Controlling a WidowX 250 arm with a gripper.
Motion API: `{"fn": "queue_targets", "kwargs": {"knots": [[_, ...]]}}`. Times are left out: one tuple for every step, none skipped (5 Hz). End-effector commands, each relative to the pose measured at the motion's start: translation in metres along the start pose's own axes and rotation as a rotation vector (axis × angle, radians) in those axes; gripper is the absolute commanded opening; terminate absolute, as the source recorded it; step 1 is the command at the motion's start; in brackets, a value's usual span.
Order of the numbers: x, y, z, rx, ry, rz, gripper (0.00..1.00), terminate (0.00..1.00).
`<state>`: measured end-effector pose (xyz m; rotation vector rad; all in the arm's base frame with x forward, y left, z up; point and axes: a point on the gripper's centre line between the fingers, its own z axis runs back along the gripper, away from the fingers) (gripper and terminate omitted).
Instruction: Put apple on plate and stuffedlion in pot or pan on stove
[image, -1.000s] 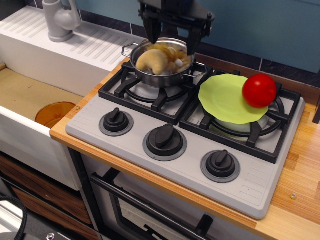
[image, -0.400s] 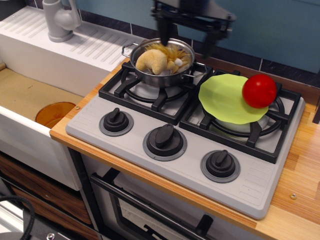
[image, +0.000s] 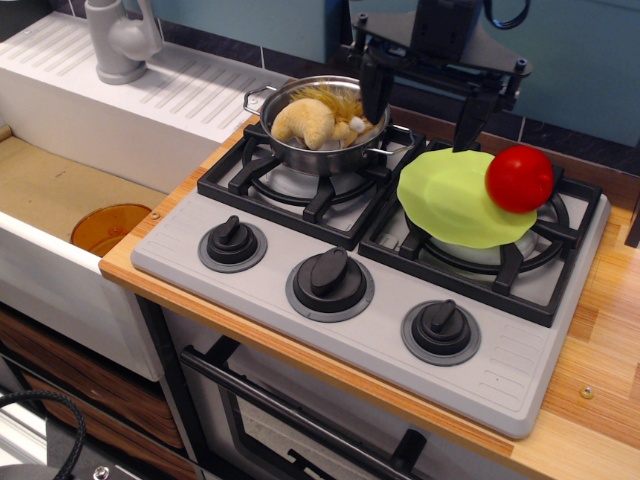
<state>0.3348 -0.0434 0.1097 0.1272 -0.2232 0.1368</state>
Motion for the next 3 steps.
{"fn": "queue_targets", "kwargs": {"knots": [[0.009,-0.010,0.021,-0.045,-0.077,0.032,1.00,0.00],[0.013,-0.004,0.018,-0.065,-0.072,0.038,1.00,0.00],[0.017,0.004,0.014,-0.073,-0.066,0.025,1.00,1.00]]}}
